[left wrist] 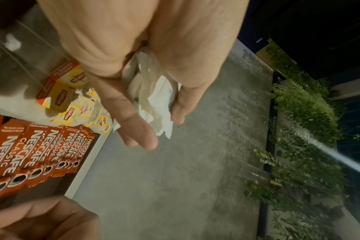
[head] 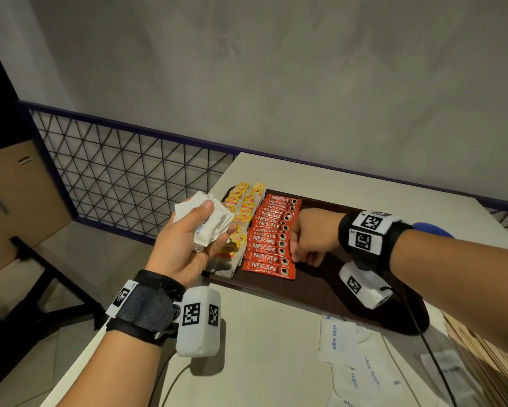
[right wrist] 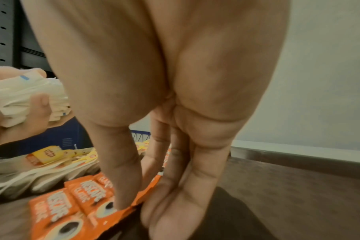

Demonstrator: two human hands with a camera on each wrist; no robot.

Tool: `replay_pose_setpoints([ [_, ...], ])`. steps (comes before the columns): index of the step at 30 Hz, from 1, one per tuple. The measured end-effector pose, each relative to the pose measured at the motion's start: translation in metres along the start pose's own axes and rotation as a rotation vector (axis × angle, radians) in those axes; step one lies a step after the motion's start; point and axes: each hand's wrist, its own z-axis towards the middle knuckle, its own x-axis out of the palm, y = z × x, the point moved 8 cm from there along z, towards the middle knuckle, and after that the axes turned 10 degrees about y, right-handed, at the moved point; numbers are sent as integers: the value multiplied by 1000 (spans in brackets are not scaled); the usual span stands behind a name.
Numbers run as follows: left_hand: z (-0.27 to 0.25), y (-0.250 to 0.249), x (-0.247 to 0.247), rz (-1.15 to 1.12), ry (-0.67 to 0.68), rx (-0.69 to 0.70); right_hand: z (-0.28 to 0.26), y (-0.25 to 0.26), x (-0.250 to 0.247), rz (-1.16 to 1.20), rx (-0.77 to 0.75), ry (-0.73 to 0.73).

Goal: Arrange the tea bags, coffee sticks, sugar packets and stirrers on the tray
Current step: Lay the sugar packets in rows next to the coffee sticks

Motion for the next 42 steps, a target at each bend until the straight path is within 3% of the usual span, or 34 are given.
replay_pose_setpoints([
  [6,-1,0,2,5,9,-1,-3,3,16,68,-5,65],
  [21,-2,-1,4,0,27,-1,-3,-1,-13,17,36,-107],
  [26,-2,-1,5,11,28,-4,7,-3,-11,41,24,-104],
  [32,-2,-1,4,-2,31,-5,9,5,-10,-43,30,-98],
  [42,-5,-2,5,-12,11,-11,5,22,-31,-311,43,-261],
])
